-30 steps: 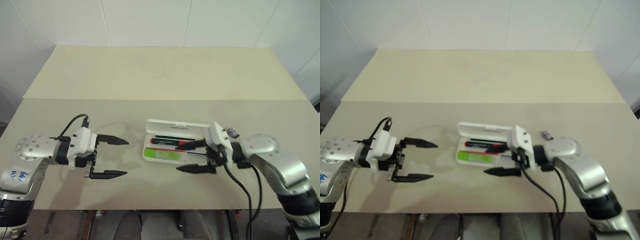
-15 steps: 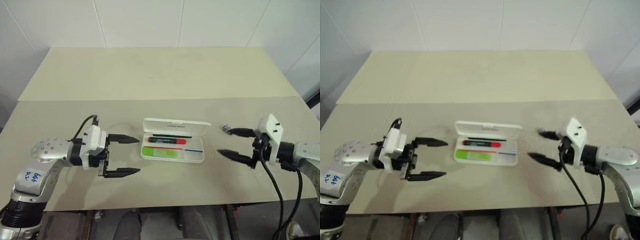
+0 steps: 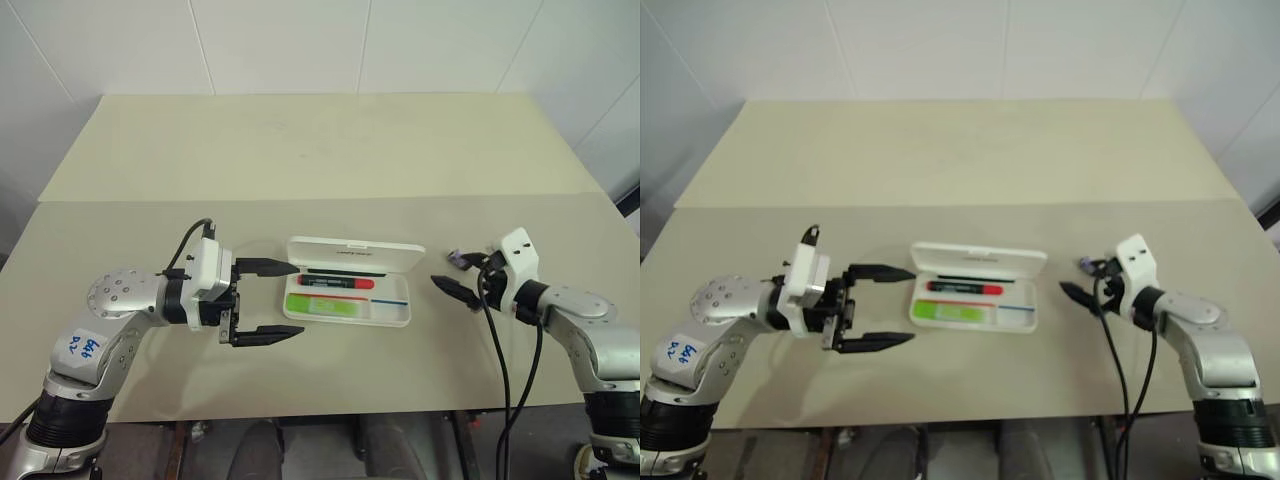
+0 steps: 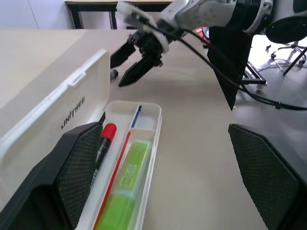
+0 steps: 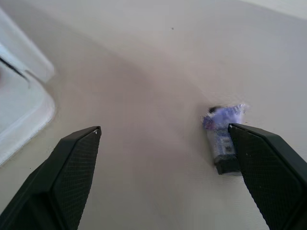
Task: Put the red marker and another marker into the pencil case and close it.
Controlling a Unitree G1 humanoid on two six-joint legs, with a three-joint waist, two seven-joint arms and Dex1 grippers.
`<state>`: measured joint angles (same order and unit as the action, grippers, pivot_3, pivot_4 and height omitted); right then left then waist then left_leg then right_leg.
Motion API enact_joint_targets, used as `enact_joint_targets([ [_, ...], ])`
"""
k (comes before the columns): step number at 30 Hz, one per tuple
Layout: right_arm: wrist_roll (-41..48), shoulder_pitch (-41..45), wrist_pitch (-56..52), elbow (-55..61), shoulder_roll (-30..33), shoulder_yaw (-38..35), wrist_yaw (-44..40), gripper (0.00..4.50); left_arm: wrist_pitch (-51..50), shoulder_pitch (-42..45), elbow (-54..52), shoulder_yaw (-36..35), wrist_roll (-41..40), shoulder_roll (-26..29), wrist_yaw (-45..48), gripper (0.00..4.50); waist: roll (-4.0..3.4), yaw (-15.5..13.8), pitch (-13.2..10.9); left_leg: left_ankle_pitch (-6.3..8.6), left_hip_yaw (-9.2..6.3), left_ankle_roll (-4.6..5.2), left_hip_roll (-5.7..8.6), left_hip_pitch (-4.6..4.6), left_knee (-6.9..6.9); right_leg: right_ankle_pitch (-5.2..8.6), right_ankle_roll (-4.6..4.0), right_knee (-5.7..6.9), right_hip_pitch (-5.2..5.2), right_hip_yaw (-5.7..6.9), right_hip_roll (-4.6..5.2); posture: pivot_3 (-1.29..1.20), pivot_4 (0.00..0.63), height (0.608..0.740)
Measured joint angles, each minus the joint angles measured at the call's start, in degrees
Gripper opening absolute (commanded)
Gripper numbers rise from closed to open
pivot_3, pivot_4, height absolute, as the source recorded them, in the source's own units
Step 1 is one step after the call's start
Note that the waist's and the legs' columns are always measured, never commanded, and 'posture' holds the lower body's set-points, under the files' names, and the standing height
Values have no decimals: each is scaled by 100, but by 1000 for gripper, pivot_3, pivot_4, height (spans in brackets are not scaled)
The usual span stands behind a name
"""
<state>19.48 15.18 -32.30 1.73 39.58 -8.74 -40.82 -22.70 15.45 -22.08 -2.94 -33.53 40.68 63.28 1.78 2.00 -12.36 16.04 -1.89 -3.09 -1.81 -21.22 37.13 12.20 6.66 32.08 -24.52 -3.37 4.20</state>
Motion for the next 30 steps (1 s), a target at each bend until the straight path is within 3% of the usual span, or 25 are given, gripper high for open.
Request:
enact_joint_targets([
  [24,-267,742,835,-1847,154,154,-653,4485,-54,426,21,114,1,-7,-58,4500,-1,15,0,1,9,2,0,5,2,-1,10,4,2,-11,-2,0,150,740],
  [27,-292,914,995,-2186,150,176,-725,3811,-52,429,36,120,2,-7,-52,4500,0,19,1,1,12,2,1,5,11,-7,14,3,7,-14,-2,0,150,740],
  [30,-381,1070,1099,-2450,143,188,-730,2790,-50,445,44,132,2,-7,-43,4500,0,26,1,0,13,3,1,5,17,-13,13,3,8,-15,-2,0,150,740],
])
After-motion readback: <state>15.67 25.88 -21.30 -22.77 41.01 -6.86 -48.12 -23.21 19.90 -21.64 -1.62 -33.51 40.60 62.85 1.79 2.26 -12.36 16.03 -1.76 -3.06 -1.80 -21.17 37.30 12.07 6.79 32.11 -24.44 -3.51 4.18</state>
